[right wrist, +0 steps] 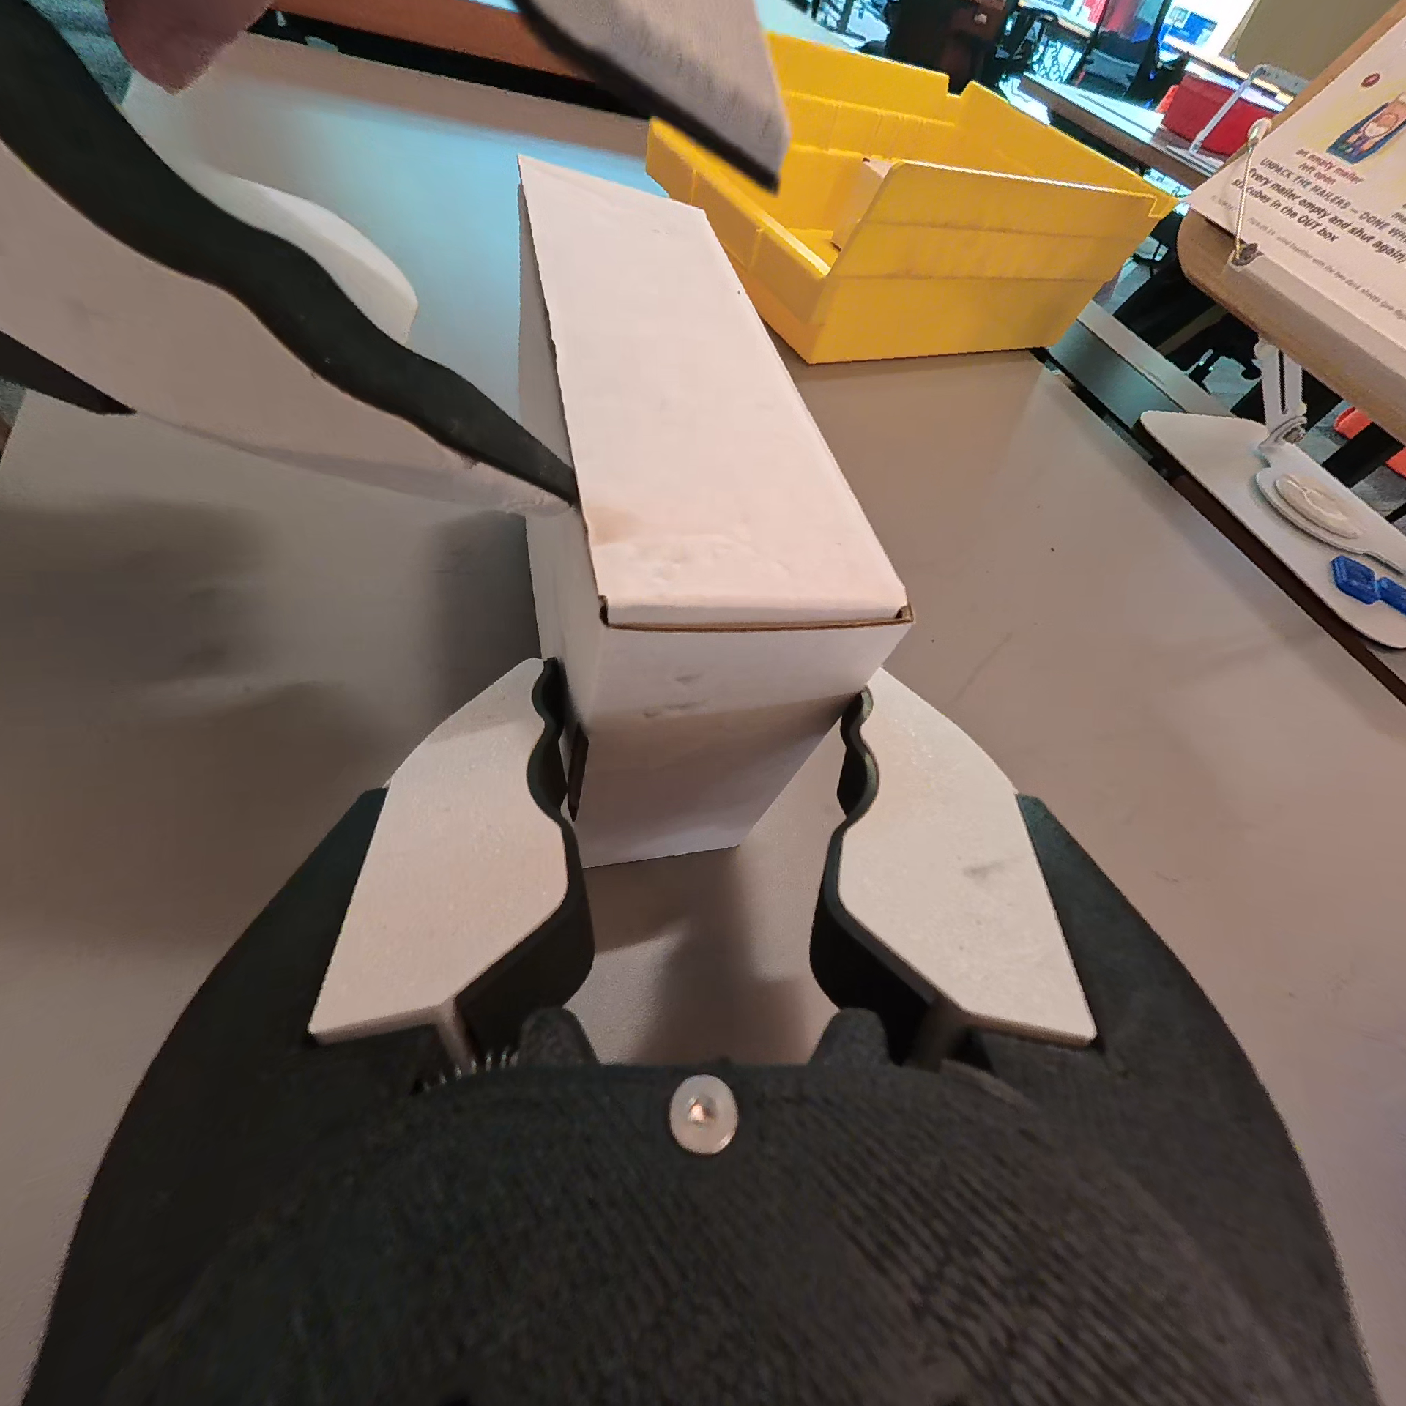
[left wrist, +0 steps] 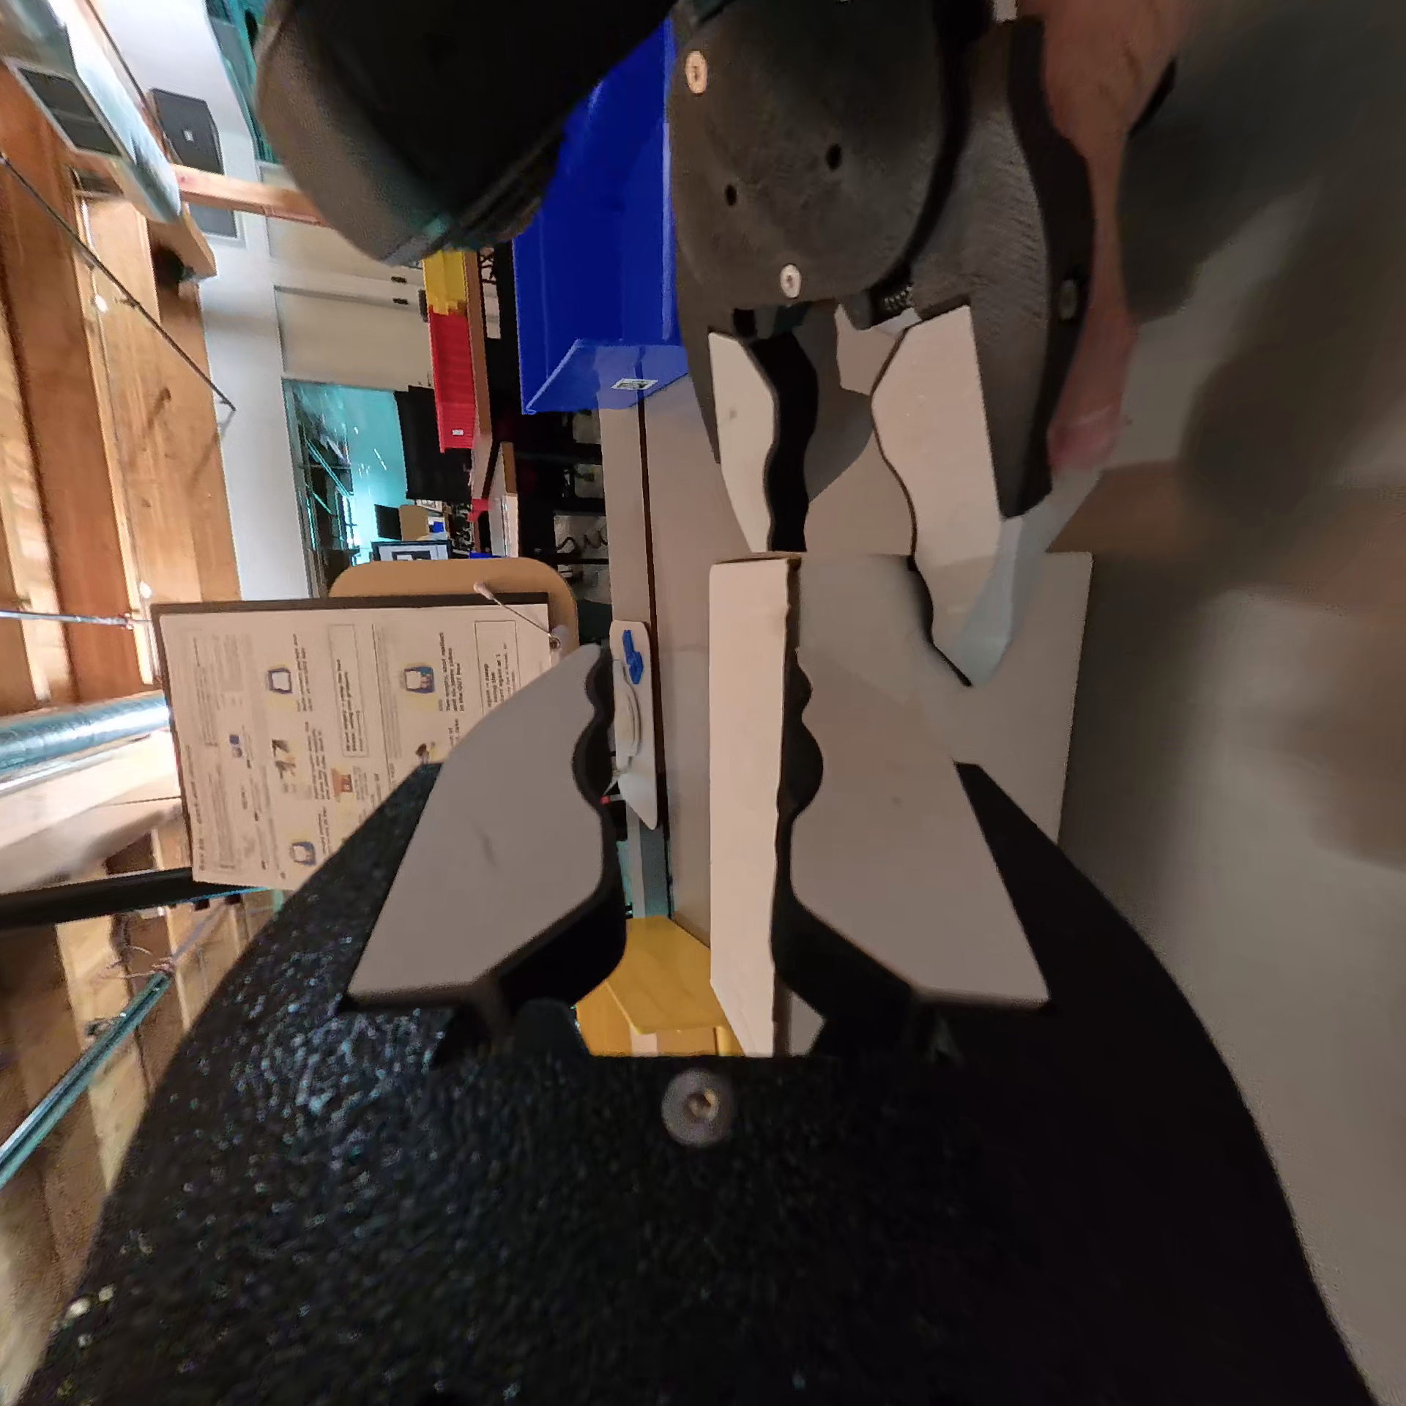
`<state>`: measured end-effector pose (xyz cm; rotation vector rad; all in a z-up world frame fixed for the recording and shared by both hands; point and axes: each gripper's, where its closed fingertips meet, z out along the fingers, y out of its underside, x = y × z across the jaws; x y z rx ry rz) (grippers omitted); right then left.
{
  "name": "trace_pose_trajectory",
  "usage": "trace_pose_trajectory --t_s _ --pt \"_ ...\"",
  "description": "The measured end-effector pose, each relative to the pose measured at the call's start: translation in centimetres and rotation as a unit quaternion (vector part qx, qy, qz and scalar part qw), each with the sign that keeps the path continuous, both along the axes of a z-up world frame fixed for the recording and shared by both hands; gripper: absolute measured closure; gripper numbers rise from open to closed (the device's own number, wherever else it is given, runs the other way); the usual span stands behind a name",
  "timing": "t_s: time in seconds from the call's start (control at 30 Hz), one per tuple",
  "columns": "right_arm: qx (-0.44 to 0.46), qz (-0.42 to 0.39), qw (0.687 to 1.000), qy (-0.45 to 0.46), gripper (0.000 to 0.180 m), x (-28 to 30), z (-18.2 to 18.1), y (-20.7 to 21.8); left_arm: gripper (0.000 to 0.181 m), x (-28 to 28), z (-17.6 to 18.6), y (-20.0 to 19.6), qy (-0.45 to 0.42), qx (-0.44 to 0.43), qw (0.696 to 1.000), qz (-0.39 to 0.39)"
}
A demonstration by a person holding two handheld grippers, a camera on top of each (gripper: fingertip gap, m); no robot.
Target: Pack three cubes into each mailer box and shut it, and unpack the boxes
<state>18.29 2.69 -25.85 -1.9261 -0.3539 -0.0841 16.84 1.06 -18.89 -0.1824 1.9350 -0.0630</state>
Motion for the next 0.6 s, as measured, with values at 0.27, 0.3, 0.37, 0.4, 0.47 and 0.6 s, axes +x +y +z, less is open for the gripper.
trace_pose_trajectory --t_s 0.27,0.3,0.37,0.4,0.47,0.6 --pt "0.0 0.001 1.0 -0.001 0.108 0.0 0.0 0.0 0.152 -0.3 -2.0 -0.3 0.059 0.036 0.998 -0.007" --pt "0.0 0.001 1.0 -0.002 0.108 0.0 0.0 0.0 0.156 -0.4 -2.1 -0.3 0.065 0.034 0.997 -0.009" --pt "0.001 0.001 1.0 -0.003 0.108 0.0 0.0 0.0 0.166 -0.6 -2.2 -0.3 0.077 0.023 0.997 -0.008" --pt "0.001 0.001 1.0 -0.003 0.108 0.0 0.0 0.0 0.167 -0.6 -2.1 -0.2 0.08 0.019 0.997 -0.006" --pt "0.001 0.001 1.0 -0.002 0.108 0.0 0.0 0.0 0.166 -0.7 -1.8 0.0 0.082 0.016 0.997 -0.001" --pt "0.0 0.001 1.0 -0.001 0.108 0.0 0.0 0.0 0.168 -0.5 -1.3 0.2 0.087 0.002 0.996 0.001"
